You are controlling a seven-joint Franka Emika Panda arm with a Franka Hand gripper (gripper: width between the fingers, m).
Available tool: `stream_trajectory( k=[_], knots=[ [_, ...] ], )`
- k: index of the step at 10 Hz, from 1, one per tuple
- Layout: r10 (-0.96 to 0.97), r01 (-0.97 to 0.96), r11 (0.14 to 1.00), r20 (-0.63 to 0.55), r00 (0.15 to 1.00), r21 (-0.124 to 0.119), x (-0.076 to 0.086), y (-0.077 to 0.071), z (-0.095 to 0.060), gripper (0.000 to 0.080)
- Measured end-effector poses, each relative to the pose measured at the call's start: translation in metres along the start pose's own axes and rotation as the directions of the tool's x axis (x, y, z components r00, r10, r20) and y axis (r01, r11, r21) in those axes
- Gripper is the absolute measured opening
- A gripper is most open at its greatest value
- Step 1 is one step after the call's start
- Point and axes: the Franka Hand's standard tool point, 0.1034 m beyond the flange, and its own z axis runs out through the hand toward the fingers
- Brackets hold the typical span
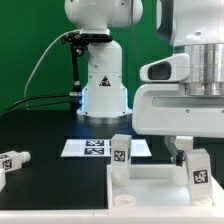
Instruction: Assemble square table
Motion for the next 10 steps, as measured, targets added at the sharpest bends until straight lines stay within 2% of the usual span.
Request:
stream_trajectory(
  k=[1,2,4,5,6,8,9,10],
  knots=[
    [0.054,-0.054,0.999,0.000,0.999,0.001,0.000,0.000,0.000,0.0417],
    [0.118,-0.118,0.993,0.000,0.993,-0.001,0.000,0.001,0.000,0.0284],
    [0.321,-0.321,0.947,-0.002,0.947,-0.008,0.000,0.002,0.001,0.0284],
    [0.463,-0.463,0.886,-0.013,0.886,-0.022,-0.001,0.003,0.001,0.0284],
    [0.594,-0.594,0.804,-0.017,0.805,-0.030,-0.001,0.005,0.001,0.0284],
    [0.878,-0.878,0.479,0.022,0.478,-0.027,-0.002,0.010,0.002,0.0284],
    [0.935,-0.936,0.352,0.051,0.350,-0.027,-0.003,0.014,0.003,0.0285],
    [0.955,-0.956,0.293,0.050,0.291,-0.032,-0.003,0.014,0.003,0.0285]
  ],
)
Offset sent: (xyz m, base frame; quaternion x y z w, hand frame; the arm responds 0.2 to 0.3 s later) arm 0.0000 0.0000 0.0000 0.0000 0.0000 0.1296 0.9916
